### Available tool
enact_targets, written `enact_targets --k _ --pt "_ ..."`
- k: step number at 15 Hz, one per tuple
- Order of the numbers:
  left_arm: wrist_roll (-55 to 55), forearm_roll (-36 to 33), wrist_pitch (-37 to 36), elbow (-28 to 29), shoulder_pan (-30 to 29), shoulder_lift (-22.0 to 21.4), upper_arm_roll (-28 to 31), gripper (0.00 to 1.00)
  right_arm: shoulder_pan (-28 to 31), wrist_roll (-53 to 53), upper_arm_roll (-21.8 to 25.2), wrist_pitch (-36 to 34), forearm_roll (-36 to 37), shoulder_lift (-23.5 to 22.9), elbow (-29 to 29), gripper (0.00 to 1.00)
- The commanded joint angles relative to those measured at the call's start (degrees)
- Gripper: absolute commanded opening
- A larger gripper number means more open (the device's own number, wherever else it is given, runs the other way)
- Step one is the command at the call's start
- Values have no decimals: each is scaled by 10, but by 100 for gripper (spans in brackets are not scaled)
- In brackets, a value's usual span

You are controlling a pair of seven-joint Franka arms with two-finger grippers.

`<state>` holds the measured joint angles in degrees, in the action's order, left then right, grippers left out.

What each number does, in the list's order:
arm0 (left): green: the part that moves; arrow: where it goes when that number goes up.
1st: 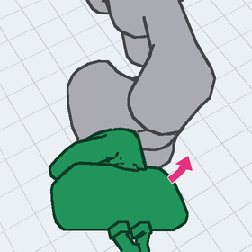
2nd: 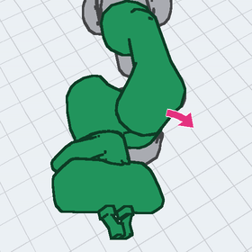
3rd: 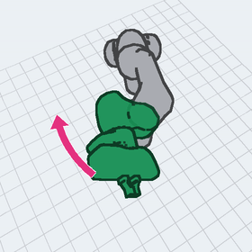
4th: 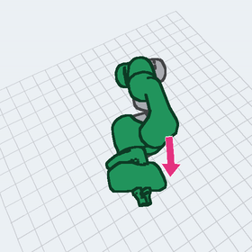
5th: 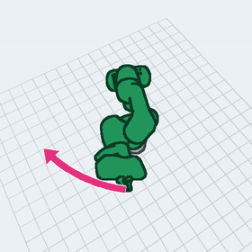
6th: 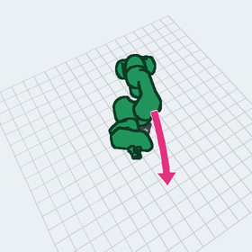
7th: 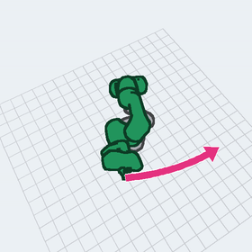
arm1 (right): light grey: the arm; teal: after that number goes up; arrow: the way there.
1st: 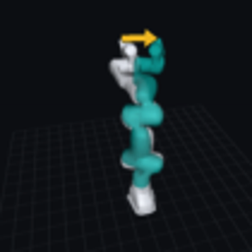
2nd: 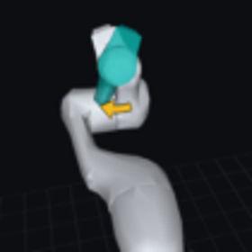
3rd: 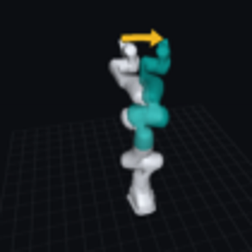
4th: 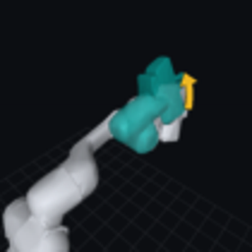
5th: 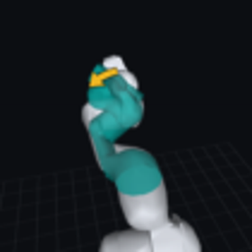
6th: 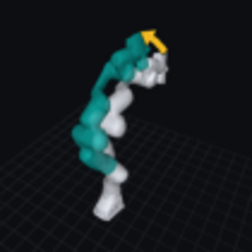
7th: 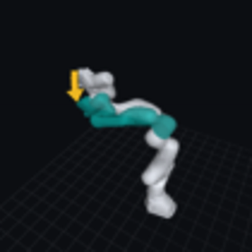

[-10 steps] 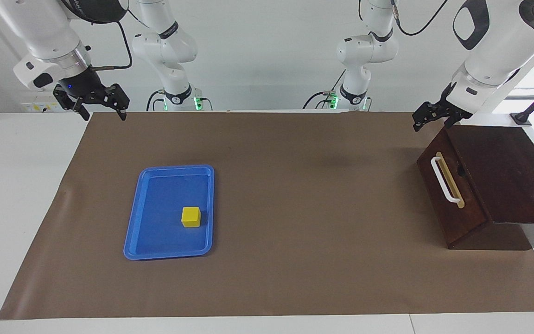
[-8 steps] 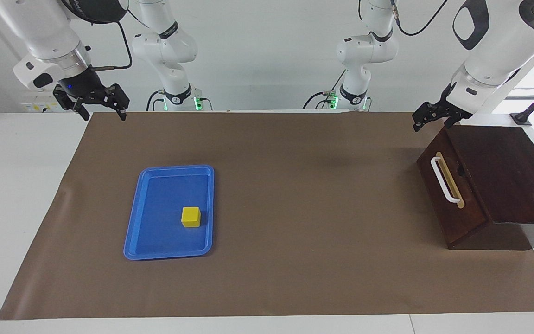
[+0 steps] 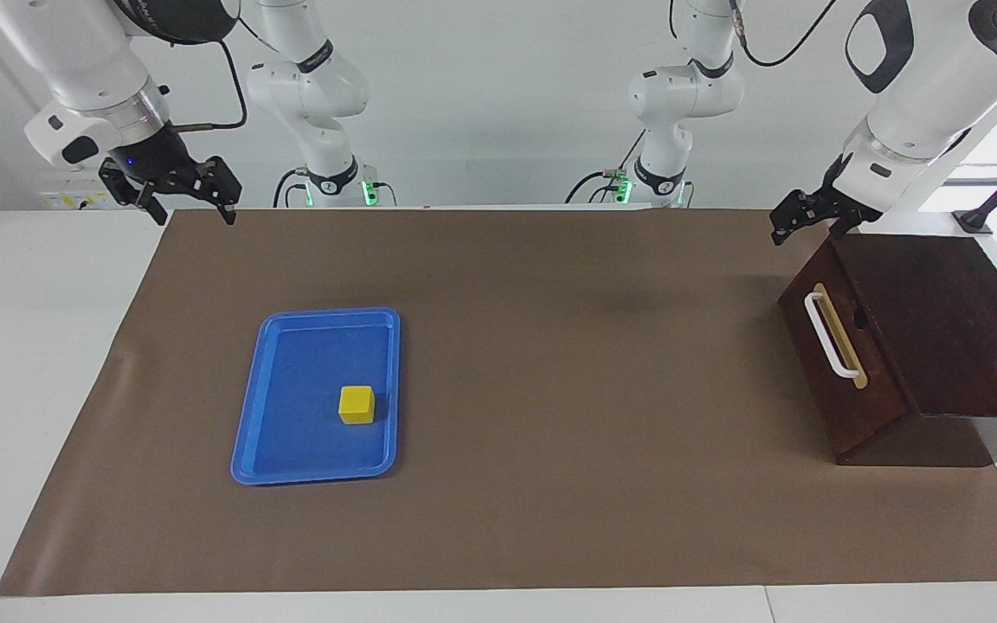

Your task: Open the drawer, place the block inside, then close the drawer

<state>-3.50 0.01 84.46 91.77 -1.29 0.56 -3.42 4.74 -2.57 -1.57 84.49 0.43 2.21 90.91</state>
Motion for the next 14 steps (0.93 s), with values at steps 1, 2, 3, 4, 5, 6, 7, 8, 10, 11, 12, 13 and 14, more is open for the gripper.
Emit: enact_targets --k 1,2,3,4,5,6,7,8,10,11,12,13,14 --pt "1 7 -7 -1 -6 -6 -2 100 6 8 -5 9 10 7 11 100" --pt "1 7 -7 -1 -6 -6 -2 100 6 8 -6 11 10 7 11 100" --pt "1 6 -7 -1 -6 -6 -2 100 6 8 -6 11 10 7 11 100" --pt "1 7 -7 -1 -6 -6 -2 100 6 7 -6 10 10 7 11 100" --pt "0 7 -9 -1 -6 -6 -2 100 6 7 -6 9 10 7 11 100" --pt "1 7 -14 0 -6 -7 -2 100 7 6 -6 10 10 7 11 100" --pt "0 7 -12 6 -6 -13 -2 100 7 0 -6 10 10 7 11 100" --pt "0 7 -11 8 -6 -13 -2 100 7 -8 -6 10 10 7 11 100" --pt "0 7 -15 16 -5 -18 -2 100 6 -11 -6 9 10 8 13 100" --pt "1 7 -11 16 -3 -18 -2 100 6 -11 -6 10 10 9 15 100" --pt "1 7 -9 16 -3 -18 -2 100 6 -11 -6 11 10 11 18 100" --pt "0 7 -10 17 -4 -19 -2 100 7 -11 -6 12 10 11 19 100" --pt "-1 6 -13 23 -6 -21 -2 100 7 -11 -6 11 10 11 19 100"
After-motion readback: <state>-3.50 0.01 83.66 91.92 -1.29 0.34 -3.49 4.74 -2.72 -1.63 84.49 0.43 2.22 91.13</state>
